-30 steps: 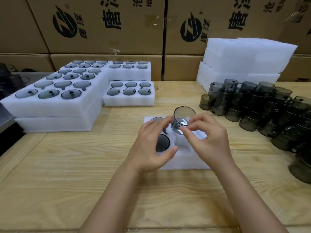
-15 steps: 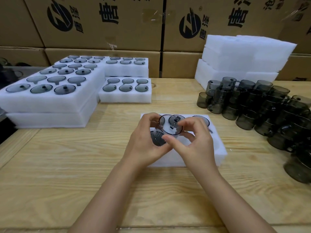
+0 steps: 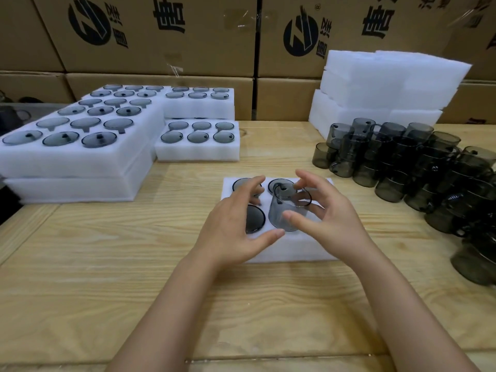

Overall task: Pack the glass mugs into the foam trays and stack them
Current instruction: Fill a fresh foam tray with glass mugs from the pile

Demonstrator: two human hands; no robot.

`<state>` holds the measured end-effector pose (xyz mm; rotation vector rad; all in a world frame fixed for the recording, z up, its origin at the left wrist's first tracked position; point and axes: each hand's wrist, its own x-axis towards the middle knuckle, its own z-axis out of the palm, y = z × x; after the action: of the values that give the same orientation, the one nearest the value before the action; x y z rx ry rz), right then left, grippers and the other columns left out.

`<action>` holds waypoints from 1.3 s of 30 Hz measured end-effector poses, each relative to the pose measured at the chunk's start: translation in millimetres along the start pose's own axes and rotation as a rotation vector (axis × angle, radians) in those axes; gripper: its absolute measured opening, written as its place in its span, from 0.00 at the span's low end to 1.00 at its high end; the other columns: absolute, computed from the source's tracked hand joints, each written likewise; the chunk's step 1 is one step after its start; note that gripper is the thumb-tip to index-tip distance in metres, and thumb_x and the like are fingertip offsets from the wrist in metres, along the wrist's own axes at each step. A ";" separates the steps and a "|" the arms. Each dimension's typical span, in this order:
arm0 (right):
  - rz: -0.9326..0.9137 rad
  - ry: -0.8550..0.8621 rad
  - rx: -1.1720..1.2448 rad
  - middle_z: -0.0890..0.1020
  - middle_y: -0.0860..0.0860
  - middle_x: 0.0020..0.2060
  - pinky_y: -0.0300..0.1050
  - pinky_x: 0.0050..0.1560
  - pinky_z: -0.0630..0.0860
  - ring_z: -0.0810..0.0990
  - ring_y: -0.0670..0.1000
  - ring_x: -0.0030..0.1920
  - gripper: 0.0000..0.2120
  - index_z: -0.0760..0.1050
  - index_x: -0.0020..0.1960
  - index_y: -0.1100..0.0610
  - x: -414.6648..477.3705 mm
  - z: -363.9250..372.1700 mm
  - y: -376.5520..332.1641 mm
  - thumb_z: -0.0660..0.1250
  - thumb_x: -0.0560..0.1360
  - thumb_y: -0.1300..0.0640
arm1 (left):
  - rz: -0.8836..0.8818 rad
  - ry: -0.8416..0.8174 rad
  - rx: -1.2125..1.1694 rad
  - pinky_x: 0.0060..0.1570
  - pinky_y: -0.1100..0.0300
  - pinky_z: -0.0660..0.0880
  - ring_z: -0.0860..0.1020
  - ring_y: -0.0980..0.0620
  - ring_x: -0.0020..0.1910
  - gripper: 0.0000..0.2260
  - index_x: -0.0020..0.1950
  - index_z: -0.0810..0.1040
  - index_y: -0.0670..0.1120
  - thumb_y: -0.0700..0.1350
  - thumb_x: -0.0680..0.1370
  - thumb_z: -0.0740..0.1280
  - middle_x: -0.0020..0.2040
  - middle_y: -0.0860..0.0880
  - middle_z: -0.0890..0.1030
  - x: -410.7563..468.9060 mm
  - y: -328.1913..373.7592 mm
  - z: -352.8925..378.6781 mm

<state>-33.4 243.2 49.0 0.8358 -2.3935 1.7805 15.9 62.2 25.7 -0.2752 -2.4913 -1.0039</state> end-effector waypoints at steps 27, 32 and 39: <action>0.157 0.066 -0.587 0.66 0.53 0.71 0.49 0.72 0.52 0.58 0.55 0.73 0.23 0.63 0.73 0.54 49.3 9.0 1.7 0.51 0.81 0.47 | -0.431 -0.038 0.385 0.69 0.47 0.55 0.65 0.45 0.70 0.18 0.71 0.66 0.48 0.51 0.83 0.50 0.69 0.46 0.70 69.3 30.7 27.9; 0.377 -0.166 -0.914 0.41 0.52 0.77 0.60 0.68 0.27 0.33 0.56 0.75 0.28 0.42 0.77 0.46 49.6 23.0 25.0 0.38 0.79 0.39 | -0.471 -0.162 0.602 0.72 0.41 0.43 0.50 0.48 0.77 0.21 0.75 0.59 0.47 0.51 0.83 0.46 0.77 0.44 0.56 65.1 21.9 43.6; 0.365 -0.183 -0.965 0.42 0.52 0.77 0.62 0.68 0.28 0.34 0.56 0.75 0.27 0.43 0.77 0.44 51.3 24.1 26.1 0.36 0.79 0.39 | -0.504 -0.215 0.594 0.72 0.41 0.42 0.44 0.47 0.78 0.23 0.77 0.54 0.48 0.53 0.83 0.43 0.79 0.45 0.50 66.0 20.0 43.7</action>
<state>-82.1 206.4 35.7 0.4434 -3.1358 0.3889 -49.8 108.3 40.7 0.4713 -2.9900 -0.3555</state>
